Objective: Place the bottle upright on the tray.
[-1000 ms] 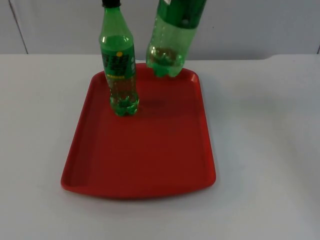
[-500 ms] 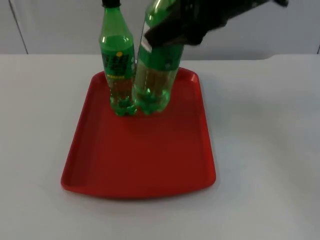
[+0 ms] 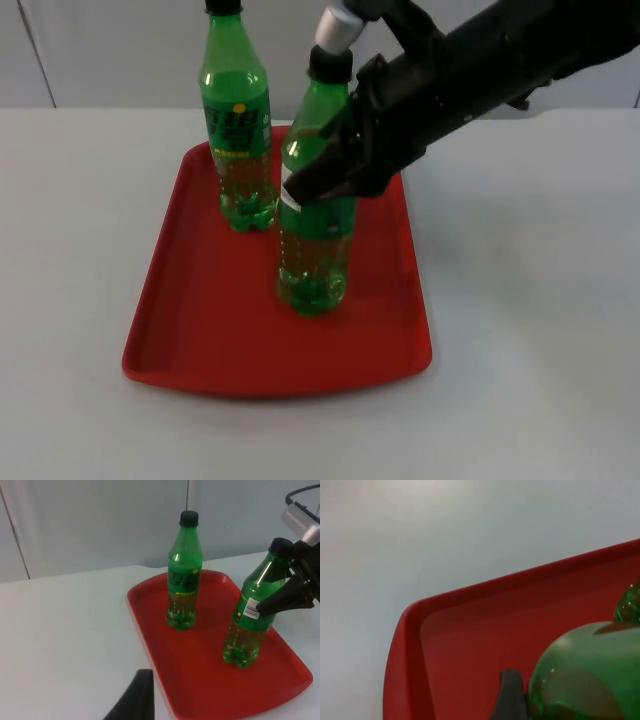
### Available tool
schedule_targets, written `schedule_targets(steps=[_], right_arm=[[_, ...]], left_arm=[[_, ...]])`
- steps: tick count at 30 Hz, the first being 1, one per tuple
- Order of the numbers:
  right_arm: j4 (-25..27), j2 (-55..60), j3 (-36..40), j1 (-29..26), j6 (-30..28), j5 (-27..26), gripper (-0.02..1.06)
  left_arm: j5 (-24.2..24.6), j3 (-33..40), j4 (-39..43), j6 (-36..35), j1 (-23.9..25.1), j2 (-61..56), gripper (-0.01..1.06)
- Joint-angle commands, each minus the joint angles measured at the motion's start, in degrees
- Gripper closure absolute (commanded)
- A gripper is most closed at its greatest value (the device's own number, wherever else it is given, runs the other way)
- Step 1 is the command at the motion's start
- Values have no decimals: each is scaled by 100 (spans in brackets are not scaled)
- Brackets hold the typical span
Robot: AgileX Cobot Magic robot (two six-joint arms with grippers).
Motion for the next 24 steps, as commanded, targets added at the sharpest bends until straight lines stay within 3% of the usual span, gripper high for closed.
schedule_targets(steps=[1, 13, 16, 17, 20, 21, 24], right_arm=[[-140, 79, 5, 39, 31, 28, 105], [-250, 173, -5, 39, 55, 41, 104], [-250, 173, -5, 39, 55, 41, 90], [-250, 173, -5, 39, 55, 41, 90], [-250, 173, -5, 39, 55, 41, 62], [-250, 173, -5, 39, 55, 41, 62], [-250, 173, -5, 39, 33, 31, 43]], left_arm=[[-25, 15, 17, -34, 12, -15, 5], [-25, 15, 17, -34, 12, -15, 5], [-25, 15, 17, -34, 12, -15, 5], [-25, 15, 17, -34, 12, -15, 5], [-25, 15, 17, -34, 12, -15, 5], [-25, 15, 17, -34, 12, -15, 5], [-25, 15, 17, -34, 12, -15, 5]])
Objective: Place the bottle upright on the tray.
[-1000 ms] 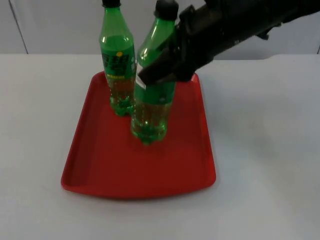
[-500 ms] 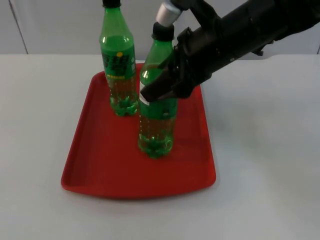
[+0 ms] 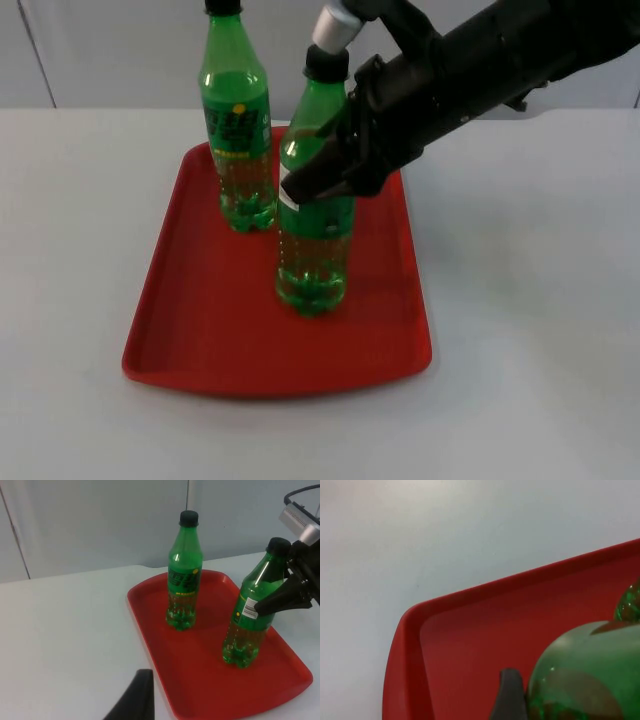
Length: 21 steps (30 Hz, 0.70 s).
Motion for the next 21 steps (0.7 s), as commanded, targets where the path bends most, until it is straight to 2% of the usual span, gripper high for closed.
schedule_targets(steps=[1, 2, 5, 21], right_arm=[[-255, 107, 47, 39, -29, 19, 38], [-255, 107, 47, 39, -29, 19, 38], [-255, 107, 47, 39, -29, 19, 28], [-255, 107, 47, 39, -29, 19, 28]], left_arm=[[-25, 15, 17, -34, 12, -15, 5], [-25, 15, 17, -34, 12, -15, 5], [-25, 15, 17, -34, 12, -15, 5], [-25, 15, 17, -34, 12, -15, 5]])
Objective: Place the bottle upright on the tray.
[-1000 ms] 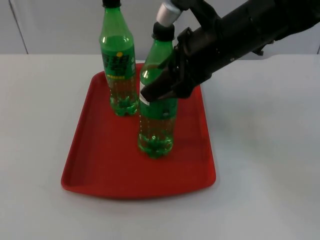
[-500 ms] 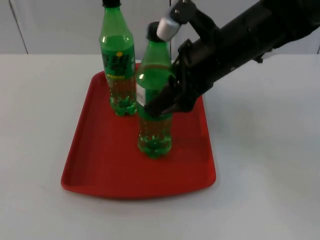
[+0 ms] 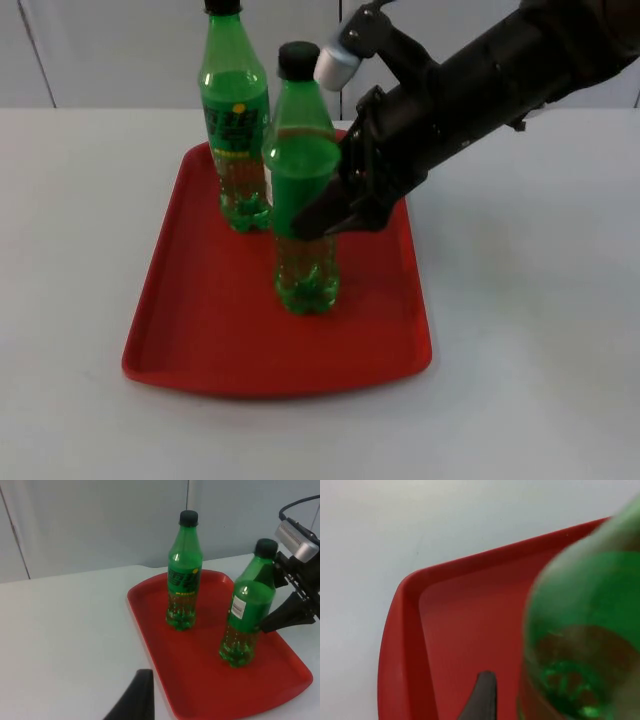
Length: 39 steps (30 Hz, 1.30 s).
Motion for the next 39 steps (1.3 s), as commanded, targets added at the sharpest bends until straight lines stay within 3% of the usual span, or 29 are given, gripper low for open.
schedule_targets(steps=[1, 10, 11, 14, 21, 25, 31, 33, 36, 39], right_arm=[[-2, -46, 35, 39, -29, 29, 28], [-2, -46, 35, 39, -18, 69, 27], [-2, -46, 35, 39, -18, 69, 25], [-2, -46, 35, 39, 42, 102, -1], [-17, -147, 35, 27, 215, 183, -1], [-138, -315, 35, 19, 636, 172, -1], [-1773, -747, 35, 19, 2726, 282, -1], [-1901, -785, 35, 19, 2875, 342, -1], [-2624, -1008, 35, 19, 3597, 794, -1], [-2854, -1140, 35, 19, 3873, 1017, -1]], left_arm=[[-25, 15, 17, -34, 12, -15, 5], [-25, 15, 17, -34, 12, -15, 5], [-25, 15, 17, -34, 12, -15, 5], [-25, 15, 17, -34, 12, -15, 5], [-25, 15, 17, -34, 12, -15, 5], [-25, 15, 17, -34, 12, -15, 5], [-25, 15, 17, -34, 12, -15, 5], [-25, 15, 17, -34, 12, -15, 5], [-25, 15, 17, -34, 12, -15, 5], [-25, 15, 17, -34, 12, -15, 5]])
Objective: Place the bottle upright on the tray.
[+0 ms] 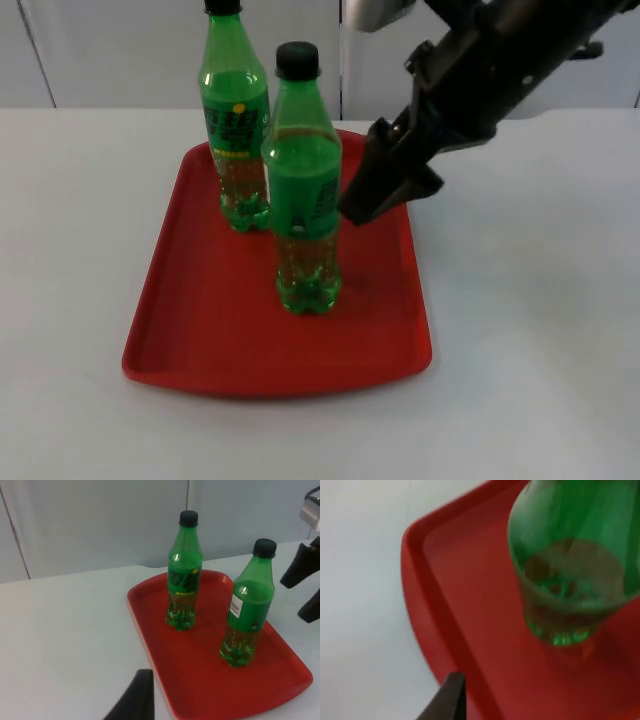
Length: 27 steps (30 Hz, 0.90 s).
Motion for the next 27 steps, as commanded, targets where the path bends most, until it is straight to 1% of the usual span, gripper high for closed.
schedule_targets(steps=[1, 3, 6, 10, 12, 15, 17, 19, 20, 22, 23, 25, 27], right_arm=[[-247, -223, 23, 19, 259, 288, -1], [-386, -434, 23, 19, 458, 391, -1], [-397, -609, 23, 19, 548, 470, -1], [-421, -1161, 23, 19, 826, 699, -1], [-434, -1230, 23, 19, 897, 714, -1], [-493, -1671, 46, 19, 1145, 767, -1], [-493, -1800, 76, 19, 1189, 792, -1], [-470, -2118, 251, 19, 1212, 704, -1], [-459, -2415, 483, 19, 1260, 570, -1], [-459, -2683, 736, 19, 1271, 379, -1], [-459, -2683, 736, 19, 1271, 379, -1], [-459, -3096, 1122, 19, 1275, 102, -1], [-455, -3498, 1478, 19, 1396, -179, -1]], left_arm=[[-25, 15, 17, -34, 12, -15, 5], [-25, 15, 17, -34, 12, -15, 5], [-25, 15, 17, -34, 12, -15, 5], [-25, 15, 17, -34, 12, -15, 5], [-25, 15, 17, -34, 12, -15, 5], [-25, 15, 17, -34, 12, -15, 5], [-25, 15, 17, -34, 12, -15, 5], [-25, 15, 17, -34, 12, -15, 5], [-25, 15, 17, -34, 12, -15, 5], [-25, 15, 17, -34, 12, -15, 5], [-25, 15, 17, -34, 12, -15, 5], [-25, 15, 17, -34, 12, -15, 5], [-25, 15, 17, -34, 12, -15, 5]])
